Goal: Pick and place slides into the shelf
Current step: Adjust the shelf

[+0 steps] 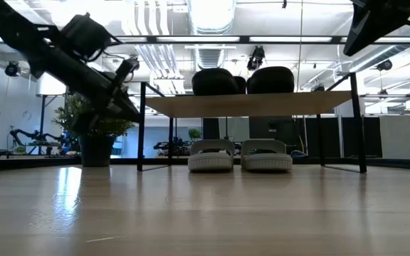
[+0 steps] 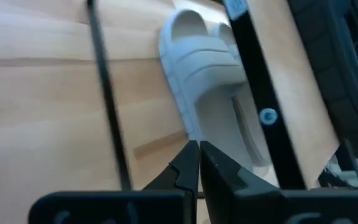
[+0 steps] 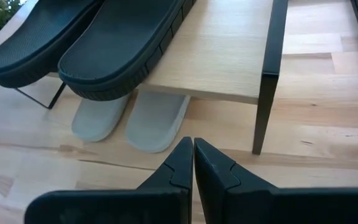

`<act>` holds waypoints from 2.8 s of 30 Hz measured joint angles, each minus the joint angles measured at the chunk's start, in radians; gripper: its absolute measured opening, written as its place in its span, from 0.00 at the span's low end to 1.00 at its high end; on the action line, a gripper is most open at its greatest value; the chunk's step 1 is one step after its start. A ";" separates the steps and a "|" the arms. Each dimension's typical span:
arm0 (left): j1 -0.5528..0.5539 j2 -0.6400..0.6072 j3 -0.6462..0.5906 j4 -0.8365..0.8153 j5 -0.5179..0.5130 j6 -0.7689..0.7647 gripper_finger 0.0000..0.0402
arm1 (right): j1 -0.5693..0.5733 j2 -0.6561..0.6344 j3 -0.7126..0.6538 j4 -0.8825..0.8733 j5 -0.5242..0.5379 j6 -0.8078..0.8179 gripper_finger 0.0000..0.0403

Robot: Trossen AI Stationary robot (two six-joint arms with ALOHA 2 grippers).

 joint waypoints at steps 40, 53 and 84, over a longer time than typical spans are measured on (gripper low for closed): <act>-0.016 -0.222 -0.039 -0.090 0.306 0.156 0.00 | -0.007 -0.073 -0.061 -0.038 -0.196 -0.049 0.02; -0.021 -0.264 -0.037 -0.091 0.388 0.154 0.00 | -0.078 -0.496 -0.277 -0.040 -0.241 -0.037 0.02; -0.021 -0.225 -0.035 -0.071 0.390 0.154 0.00 | -0.905 -0.502 -0.386 0.418 -0.160 -0.817 0.02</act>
